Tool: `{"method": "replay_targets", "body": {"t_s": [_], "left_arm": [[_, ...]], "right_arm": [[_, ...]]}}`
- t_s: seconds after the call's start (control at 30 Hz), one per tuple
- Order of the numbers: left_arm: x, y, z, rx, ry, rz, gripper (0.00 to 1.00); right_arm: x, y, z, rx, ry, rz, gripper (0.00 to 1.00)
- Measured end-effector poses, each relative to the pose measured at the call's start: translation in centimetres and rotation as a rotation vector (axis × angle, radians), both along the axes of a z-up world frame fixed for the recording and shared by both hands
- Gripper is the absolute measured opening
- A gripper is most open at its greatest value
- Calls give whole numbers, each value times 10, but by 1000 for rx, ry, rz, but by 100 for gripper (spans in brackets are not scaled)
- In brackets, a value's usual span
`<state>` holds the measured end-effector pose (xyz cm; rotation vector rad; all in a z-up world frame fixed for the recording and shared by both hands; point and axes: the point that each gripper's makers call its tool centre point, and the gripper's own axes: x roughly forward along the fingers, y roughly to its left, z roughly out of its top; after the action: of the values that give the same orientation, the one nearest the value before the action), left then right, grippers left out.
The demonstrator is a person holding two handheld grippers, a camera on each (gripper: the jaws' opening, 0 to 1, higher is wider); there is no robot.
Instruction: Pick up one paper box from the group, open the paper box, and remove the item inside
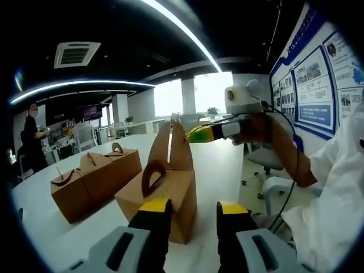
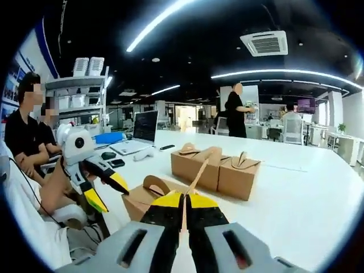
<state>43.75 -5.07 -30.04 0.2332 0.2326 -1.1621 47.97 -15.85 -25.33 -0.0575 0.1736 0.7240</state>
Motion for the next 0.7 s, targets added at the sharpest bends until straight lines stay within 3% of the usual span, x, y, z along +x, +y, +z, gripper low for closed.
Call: {"method": "replay_targets", "body": {"t_s": [0.7], "left_arm": [[1,0,0,0,2,2,33]], "right_arm": [[6,-10,-13,81,97,0,4]]}}
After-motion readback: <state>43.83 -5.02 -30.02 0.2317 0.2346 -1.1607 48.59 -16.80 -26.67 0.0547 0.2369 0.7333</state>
